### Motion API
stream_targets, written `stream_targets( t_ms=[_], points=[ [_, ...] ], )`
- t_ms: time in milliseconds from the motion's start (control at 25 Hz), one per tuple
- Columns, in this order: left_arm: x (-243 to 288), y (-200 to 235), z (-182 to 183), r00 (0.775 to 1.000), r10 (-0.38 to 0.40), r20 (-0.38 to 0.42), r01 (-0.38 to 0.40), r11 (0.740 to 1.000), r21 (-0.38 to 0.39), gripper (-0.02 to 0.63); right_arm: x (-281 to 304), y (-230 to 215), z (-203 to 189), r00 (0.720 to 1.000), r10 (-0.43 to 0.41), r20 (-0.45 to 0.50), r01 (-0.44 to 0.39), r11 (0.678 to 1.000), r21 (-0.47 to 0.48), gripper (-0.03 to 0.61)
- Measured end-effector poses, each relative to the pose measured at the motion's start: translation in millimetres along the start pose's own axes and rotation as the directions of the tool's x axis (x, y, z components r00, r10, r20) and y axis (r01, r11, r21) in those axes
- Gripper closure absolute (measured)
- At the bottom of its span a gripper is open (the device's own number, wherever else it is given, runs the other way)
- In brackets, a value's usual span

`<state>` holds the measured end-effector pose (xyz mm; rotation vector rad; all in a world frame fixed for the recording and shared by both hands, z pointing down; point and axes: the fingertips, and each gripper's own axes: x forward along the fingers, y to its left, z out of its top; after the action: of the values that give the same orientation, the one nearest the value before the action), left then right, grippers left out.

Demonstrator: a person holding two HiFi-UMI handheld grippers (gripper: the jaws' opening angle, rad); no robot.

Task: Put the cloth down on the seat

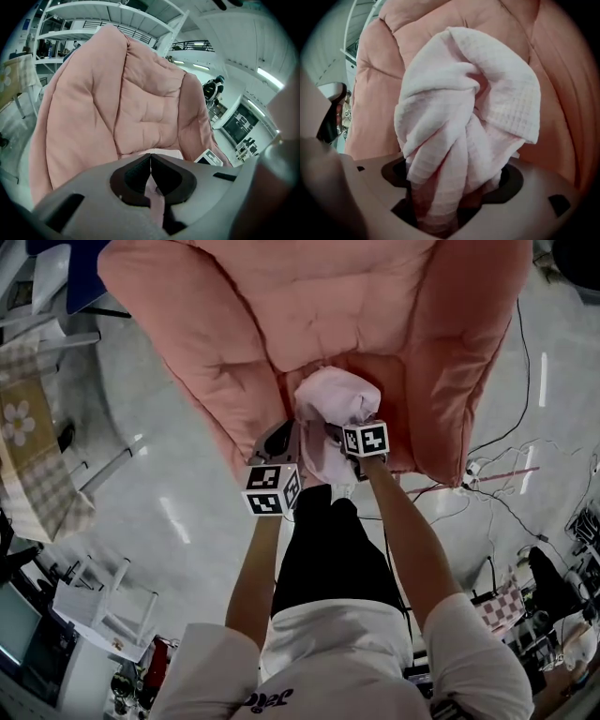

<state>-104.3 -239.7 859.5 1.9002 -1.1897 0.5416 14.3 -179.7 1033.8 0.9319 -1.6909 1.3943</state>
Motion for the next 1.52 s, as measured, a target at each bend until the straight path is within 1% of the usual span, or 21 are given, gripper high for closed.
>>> stream_targets(
  t_ms=[80, 240, 520, 600, 720, 800, 880, 960, 1040, 1120, 1200, 1320, 1440, 1520],
  points=[
    [-0.2, 1.0, -1.0, 1.0, -0.006, -0.004, 0.006, 1.0, 0.0, 0.598, -0.3, -4.0, 3.7, 1.0, -0.004, 0.006, 0.004, 1.0, 0.004, 0.182],
    [-6.5, -2.6, 4.6, 1.0, -0.023, 0.0, 0.023, 0.999, -0.034, 0.598, -15.6, -7.5, 6.0, 0.999, -0.011, 0.03, 0.011, 1.0, 0.018, 0.167],
    [-32.6, -23.2, 28.0, 0.999, -0.037, 0.033, 0.038, 0.999, -0.016, 0.598, -74.7, -2.8, 11.8, 0.991, -0.04, 0.128, 0.036, 0.999, 0.035, 0.167],
    [-40.2, -33.1, 33.5, 0.998, -0.043, 0.046, 0.044, 0.999, -0.011, 0.598, -97.1, 0.4, 17.8, 0.985, -0.038, 0.17, 0.037, 0.999, 0.011, 0.167],
    [-57.5, -45.0, 35.6, 0.997, -0.048, 0.059, 0.049, 0.999, -0.019, 0.598, -127.0, 11.8, 22.3, 0.974, -0.024, 0.227, 0.04, 0.997, -0.063, 0.167],
    [-73.4, -53.6, 32.1, 0.997, -0.045, 0.06, 0.046, 0.999, -0.016, 0.598, -148.2, 21.6, 20.5, 0.966, -0.03, 0.255, 0.062, 0.991, -0.121, 0.167],
    [-84.3, -63.4, 33.1, 0.996, -0.046, 0.071, 0.045, 0.999, 0.002, 0.598, -171.5, 27.9, 25.9, 0.953, -0.042, 0.301, 0.095, 0.982, -0.164, 0.167],
    [-94.8, -72.8, 34.8, 0.995, -0.047, 0.085, 0.045, 0.999, 0.023, 0.598, -196.1, 35.4, 32.0, 0.933, -0.053, 0.356, 0.125, 0.975, -0.182, 0.167],
    [-108.0, -80.8, 36.2, 0.994, -0.045, 0.097, 0.041, 0.998, 0.042, 0.598, -221.1, 46.6, 35.0, 0.909, -0.063, 0.412, 0.15, 0.972, -0.182, 0.167],
    [-122.5, -88.4, 40.2, 0.992, -0.042, 0.116, 0.036, 0.998, 0.055, 0.598, -248.9, 61.2, 39.1, 0.88, -0.061, 0.471, 0.162, 0.971, -0.177, 0.169],
    [-137.6, -98.4, 48.5, 0.988, -0.039, 0.15, 0.03, 0.998, 0.059, 0.598, -281.5, 77.2, 44.7, 0.845, -0.049, 0.533, 0.17, 0.969, -0.181, 0.169],
    [-162.8, -121.5, 64.7, 0.976, -0.038, 0.212, 0.023, 0.997, 0.072, 0.598, -335.9, 99.4, 48.2, 0.781, -0.025, 0.624, 0.187, 0.963, -0.195, 0.169],
    [-191.6, -149.5, 84.2, 0.961, -0.06, 0.271, 0.027, 0.992, 0.127, 0.598, -390.9, 121.3, 48.4, 0.708, -0.006, 0.706, 0.205, 0.959, -0.197, 0.17],
    [-212.1, -162.5, 99.4, 0.947, -0.075, 0.312, 0.028, 0.988, 0.152, 0.598, -426.7, 138.4, 49.9, 0.654, 0.004, 0.756, 0.222, 0.955, -0.198, 0.202]
  ],
)
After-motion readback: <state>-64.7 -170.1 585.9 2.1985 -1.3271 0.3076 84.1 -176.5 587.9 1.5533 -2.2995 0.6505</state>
